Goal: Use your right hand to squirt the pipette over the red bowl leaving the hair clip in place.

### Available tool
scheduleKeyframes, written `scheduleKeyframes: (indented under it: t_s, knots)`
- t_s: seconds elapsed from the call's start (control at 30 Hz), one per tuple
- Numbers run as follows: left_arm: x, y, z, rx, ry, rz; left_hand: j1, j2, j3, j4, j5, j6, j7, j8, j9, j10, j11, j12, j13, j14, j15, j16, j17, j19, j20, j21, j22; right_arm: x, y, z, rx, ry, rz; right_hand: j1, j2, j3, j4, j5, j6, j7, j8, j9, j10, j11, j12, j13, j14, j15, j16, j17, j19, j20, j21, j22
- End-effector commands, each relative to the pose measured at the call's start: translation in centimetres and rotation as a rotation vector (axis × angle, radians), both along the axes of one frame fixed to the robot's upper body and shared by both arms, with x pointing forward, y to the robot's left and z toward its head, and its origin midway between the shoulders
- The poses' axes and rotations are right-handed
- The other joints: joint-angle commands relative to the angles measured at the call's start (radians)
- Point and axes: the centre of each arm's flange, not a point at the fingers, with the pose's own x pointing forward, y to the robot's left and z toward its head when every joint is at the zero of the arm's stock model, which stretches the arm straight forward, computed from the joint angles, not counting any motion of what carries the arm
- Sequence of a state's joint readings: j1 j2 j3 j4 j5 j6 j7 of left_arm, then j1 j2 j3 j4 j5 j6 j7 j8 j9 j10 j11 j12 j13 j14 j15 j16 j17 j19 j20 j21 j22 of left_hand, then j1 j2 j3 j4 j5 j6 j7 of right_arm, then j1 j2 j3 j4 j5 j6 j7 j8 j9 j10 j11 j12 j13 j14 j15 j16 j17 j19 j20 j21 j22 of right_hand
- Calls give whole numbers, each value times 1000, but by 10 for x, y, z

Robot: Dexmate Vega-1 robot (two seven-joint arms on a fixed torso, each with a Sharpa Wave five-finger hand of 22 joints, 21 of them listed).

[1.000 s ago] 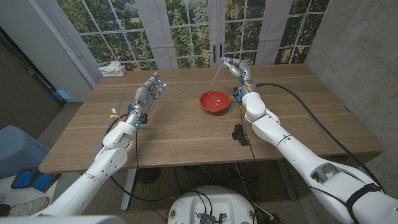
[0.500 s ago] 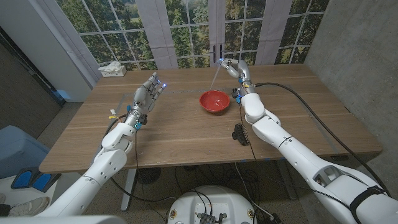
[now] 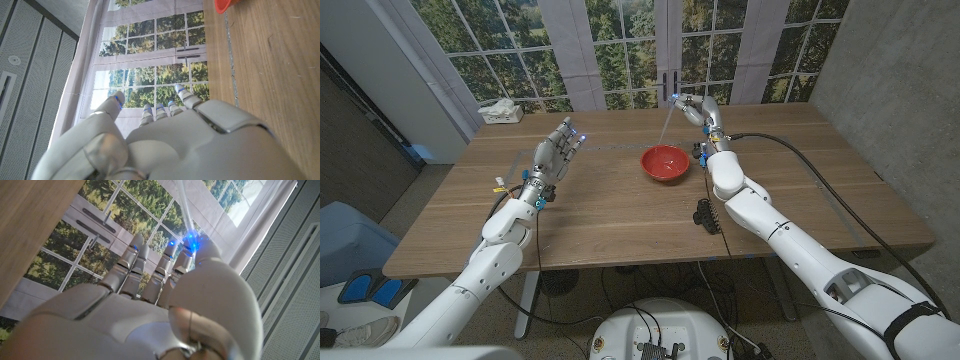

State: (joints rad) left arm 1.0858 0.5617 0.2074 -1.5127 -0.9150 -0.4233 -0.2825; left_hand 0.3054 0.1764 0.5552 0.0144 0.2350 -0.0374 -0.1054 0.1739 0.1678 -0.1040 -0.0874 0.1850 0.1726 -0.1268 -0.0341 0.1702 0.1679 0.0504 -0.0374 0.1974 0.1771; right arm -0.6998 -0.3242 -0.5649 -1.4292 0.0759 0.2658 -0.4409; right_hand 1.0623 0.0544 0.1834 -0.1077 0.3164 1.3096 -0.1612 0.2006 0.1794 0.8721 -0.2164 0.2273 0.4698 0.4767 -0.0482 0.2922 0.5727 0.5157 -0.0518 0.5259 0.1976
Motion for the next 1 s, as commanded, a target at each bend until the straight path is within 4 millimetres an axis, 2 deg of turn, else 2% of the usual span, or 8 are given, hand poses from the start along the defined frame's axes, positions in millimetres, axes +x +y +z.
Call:
scheduleKeyframes:
  t_s: [0.03,0.4,0.5,0.77,0.83,1.0]
  knots:
    - [0,1,0,-2,-4,0,-10,1,8,2,1,0,-1,3,2,-4,3,4,0,-8,-50,6,2,11,-2,6,3,1,0,0,15,-8,8,-4,17,-3,0,0,2,-6,-3,3,12,1,9,4,8,-174,-2,1,13,-99,11,4]
    - [3,1,2,0,-3,-7,-14,-3,10,0,0,0,-2,4,2,-5,1,3,0,-9,-51,6,2,10,-4,5,3,4,-1,0,26,-3,24,2,19,-3,-9,7,-40,12,-16,2,-11,2,-3,6,22,-169,-7,-6,28,-65,23,0]
    - [3,0,2,-1,-5,-14,-19,-17,4,-5,-2,0,-5,4,2,-5,1,3,0,-10,-54,5,1,9,-6,5,3,4,-2,0,29,-2,27,2,18,-3,-11,8,-59,16,-20,2,-16,2,-6,5,24,-168,-9,-9,28,-58,25,-1]
    - [3,0,3,2,-5,-14,-20,-19,4,-9,-3,-2,-4,3,2,-6,1,3,0,-10,-54,5,0,9,-6,5,3,6,-3,-1,34,4,32,-6,6,-8,-13,11,-110,19,-25,3,-34,3,-15,3,26,-165,-16,-15,33,-51,29,-2]
    - [3,0,3,2,-5,-12,-21,-19,4,-10,-3,-2,-3,3,2,-6,0,3,0,-11,-54,4,0,9,-5,5,3,7,-4,-2,35,4,38,-8,6,-9,-14,13,-138,30,-27,5,-47,5,-20,3,28,-166,-18,-18,32,-50,30,-3]
    - [2,0,2,-3,-6,-14,-23,-16,5,-10,-3,-2,-2,3,2,-5,2,3,0,-10,-51,5,1,10,-2,5,3,6,-4,-1,31,5,38,-13,2,-12,-13,15,-156,35,-26,5,-58,5,-23,4,26,-163,-22,-20,30,-45,30,-3]
